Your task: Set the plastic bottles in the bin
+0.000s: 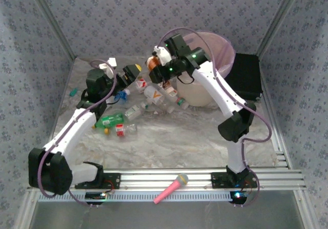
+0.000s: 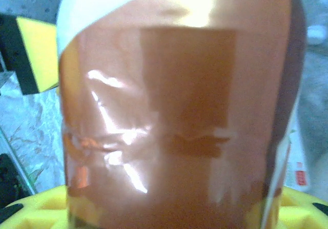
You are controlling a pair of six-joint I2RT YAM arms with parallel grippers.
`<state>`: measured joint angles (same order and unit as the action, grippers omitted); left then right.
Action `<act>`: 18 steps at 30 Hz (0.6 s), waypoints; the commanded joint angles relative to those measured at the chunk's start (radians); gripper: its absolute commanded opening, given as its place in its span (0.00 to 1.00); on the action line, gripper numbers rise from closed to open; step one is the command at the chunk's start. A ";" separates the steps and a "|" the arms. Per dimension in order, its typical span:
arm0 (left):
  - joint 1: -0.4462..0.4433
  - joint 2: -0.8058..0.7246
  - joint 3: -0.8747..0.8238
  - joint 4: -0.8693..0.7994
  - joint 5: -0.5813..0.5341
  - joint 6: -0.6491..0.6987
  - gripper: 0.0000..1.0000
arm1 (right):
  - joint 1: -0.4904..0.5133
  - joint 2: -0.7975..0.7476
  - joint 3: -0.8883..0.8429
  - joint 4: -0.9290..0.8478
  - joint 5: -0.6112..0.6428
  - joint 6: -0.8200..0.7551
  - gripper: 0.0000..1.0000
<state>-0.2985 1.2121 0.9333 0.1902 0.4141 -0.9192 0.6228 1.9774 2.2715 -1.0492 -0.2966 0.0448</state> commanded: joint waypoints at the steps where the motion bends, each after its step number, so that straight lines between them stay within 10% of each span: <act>1: -0.050 -0.056 -0.001 -0.203 -0.109 0.170 1.00 | -0.037 -0.079 0.079 -0.070 0.111 0.004 0.34; 18: -0.102 -0.062 -0.068 -0.338 -0.182 0.339 0.98 | -0.391 -0.047 0.182 -0.098 0.200 0.091 0.31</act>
<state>-0.3977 1.1584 0.8608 -0.1246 0.2348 -0.6235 0.2520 1.8858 2.4081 -1.1000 -0.1471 0.1211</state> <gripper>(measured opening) 0.983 0.543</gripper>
